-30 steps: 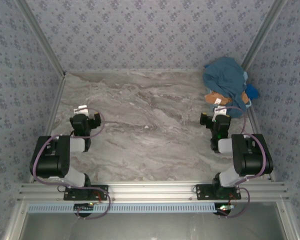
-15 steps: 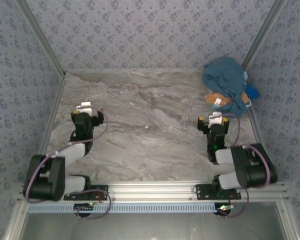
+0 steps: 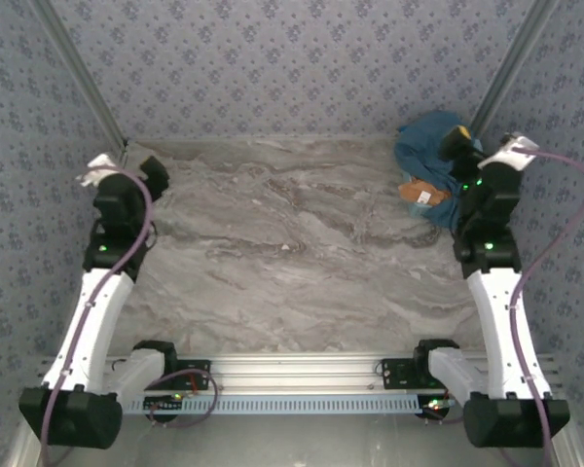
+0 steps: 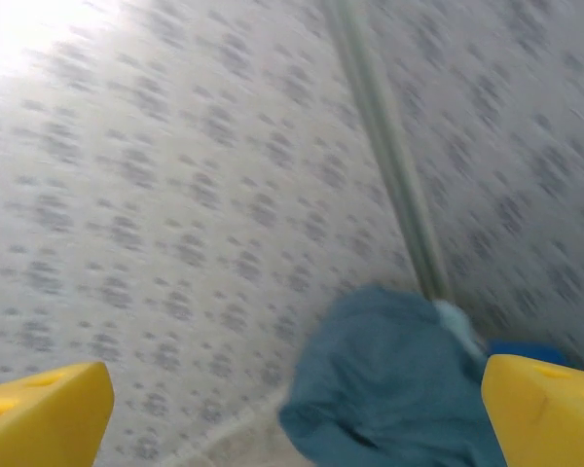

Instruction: Fold and stack the t-shirts

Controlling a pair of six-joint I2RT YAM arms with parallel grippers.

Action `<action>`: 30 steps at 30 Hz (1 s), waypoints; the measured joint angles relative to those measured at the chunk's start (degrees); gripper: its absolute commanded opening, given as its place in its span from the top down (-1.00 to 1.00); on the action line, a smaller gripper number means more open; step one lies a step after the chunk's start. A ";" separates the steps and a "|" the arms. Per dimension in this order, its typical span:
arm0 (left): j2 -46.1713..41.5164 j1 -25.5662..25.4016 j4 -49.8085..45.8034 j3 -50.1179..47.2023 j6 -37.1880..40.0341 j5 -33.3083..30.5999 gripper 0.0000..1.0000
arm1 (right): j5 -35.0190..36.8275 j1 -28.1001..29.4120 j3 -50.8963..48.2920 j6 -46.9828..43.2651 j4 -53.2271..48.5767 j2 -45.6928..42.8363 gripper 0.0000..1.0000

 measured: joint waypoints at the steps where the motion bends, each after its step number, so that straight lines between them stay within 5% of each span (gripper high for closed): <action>1: 1.46 0.44 -2.47 1.84 -1.62 2.34 -0.96 | -1.27 -1.60 2.86 1.51 -4.46 2.84 -1.00; 10: 21.00 -10.54 -12.50 10.88 -2.91 20.04 -0.91 | -11.76 -9.68 20.55 3.50 -26.60 35.95 -0.79; 19: 23.12 -15.43 -11.67 14.34 -2.29 29.00 -0.73 | -19.04 -17.70 31.50 3.06 -29.27 50.90 -0.54; 24: 23.12 -15.63 -11.19 14.27 -2.97 31.06 -0.64 | -22.45 -17.57 34.03 3.91 -28.33 56.37 -0.01; 30: 22.38 -15.72 -10.36 13.62 -3.61 32.22 -0.52 | -24.04 -17.22 33.88 5.62 -26.14 57.88 0.97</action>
